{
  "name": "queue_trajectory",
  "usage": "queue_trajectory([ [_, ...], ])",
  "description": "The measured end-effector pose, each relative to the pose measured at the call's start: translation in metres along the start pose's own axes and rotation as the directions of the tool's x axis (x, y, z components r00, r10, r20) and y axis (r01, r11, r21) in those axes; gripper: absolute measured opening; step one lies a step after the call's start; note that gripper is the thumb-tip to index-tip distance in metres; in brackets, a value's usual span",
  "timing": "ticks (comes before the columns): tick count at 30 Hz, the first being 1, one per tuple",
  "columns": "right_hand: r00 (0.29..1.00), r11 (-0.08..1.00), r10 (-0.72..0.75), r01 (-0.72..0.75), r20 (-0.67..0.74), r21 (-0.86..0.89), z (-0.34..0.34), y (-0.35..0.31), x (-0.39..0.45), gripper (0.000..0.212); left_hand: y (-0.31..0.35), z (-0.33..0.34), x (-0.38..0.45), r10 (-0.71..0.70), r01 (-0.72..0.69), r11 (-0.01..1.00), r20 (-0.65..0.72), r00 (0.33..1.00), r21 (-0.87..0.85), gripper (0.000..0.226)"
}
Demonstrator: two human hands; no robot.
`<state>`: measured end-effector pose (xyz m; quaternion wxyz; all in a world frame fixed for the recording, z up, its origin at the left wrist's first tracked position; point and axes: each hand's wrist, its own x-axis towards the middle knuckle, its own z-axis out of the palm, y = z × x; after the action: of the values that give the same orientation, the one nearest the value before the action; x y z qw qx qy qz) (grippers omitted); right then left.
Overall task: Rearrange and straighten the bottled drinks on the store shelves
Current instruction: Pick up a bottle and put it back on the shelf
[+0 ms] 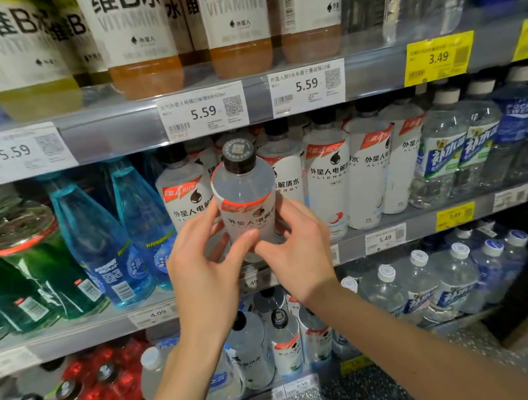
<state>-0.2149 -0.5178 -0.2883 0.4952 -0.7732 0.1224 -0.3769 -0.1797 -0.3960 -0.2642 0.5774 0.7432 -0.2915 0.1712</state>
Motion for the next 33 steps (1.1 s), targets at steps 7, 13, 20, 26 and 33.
queue_trajectory([
  [7, 1.000, 0.999, -0.017, 0.016, -0.007, -0.028, 0.007, 0.002, -0.001, 0.037, -0.007, 0.003, 0.000, 0.013, -0.013, 0.998, -0.002, 1.000, 0.063, 0.050],
  [13, 0.999, 0.993, 0.050, -0.052, -0.016, -0.107, 0.010, 0.003, -0.004, 0.059, -0.013, 0.007, -0.001, -0.017, 0.013, 0.994, 0.037, 0.999, 0.110, 0.048],
  [20, 0.996, 0.986, 0.039, -0.051, -0.081, -0.158, 0.019, 0.013, -0.004, 0.062, -0.015, 0.016, -0.001, -0.043, 0.047, 0.988, -0.031, 0.999, 0.145, 0.051],
  [26, 0.989, 0.965, -0.091, 0.059, -0.118, -0.254, 0.024, 0.023, -0.002, 0.056, -0.016, 0.025, 0.000, -0.020, 0.032, 0.974, -0.056, 0.998, 0.226, 0.049],
  [33, 0.994, 0.997, 0.050, -0.055, -0.094, -0.055, 0.018, 0.004, -0.006, 0.064, -0.004, 0.034, -0.004, -0.100, 0.091, 0.967, 0.024, 0.995, 0.237, 0.064],
])
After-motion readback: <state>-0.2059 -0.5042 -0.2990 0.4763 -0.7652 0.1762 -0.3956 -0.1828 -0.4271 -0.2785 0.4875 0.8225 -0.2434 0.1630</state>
